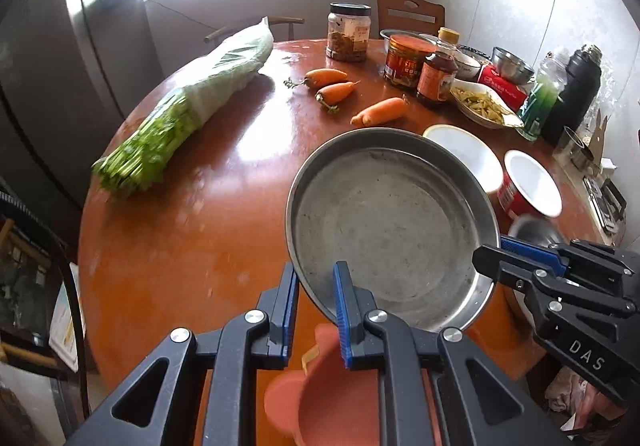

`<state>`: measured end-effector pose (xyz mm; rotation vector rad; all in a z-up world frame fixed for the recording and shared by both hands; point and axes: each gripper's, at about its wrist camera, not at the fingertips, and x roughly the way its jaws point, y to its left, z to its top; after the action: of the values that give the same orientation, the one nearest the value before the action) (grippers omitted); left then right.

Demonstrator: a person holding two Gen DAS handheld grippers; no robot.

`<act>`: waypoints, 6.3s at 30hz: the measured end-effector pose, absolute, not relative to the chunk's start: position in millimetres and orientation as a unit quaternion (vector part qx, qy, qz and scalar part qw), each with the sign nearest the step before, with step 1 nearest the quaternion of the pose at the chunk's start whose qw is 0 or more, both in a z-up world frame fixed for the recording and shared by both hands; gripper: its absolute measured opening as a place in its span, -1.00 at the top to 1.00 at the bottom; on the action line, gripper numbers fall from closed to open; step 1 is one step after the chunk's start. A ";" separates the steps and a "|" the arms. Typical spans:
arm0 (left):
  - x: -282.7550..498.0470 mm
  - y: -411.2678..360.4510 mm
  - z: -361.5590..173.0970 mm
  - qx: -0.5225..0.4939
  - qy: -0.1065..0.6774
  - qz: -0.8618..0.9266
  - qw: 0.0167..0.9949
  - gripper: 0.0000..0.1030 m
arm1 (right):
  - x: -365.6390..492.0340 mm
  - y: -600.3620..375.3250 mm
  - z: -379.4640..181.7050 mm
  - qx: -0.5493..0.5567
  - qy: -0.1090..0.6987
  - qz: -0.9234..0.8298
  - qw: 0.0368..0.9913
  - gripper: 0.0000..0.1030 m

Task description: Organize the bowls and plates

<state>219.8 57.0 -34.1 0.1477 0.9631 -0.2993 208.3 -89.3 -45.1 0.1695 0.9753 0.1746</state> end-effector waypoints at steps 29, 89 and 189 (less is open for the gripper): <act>119.8 77.4 -77.7 0.040 0.489 -0.093 0.867 0.65 | 126.7 -62.7 -80.4 0.053 0.503 0.120 0.854 0.63; 67.2 -13.3 14.9 0.043 0.338 -0.230 0.912 0.61 | 51.0 -169.1 9.3 0.126 0.378 0.062 0.915 -0.12; 131.6 -45.8 -74.3 0.053 0.440 -0.172 0.880 0.57 | 134.8 -248.6 -110.5 0.185 0.483 0.037 0.855 0.12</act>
<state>131.6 -45.8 -74.3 0.1100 0.9161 -0.3591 134.8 -248.6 -110.5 0.3881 1.0151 0.0785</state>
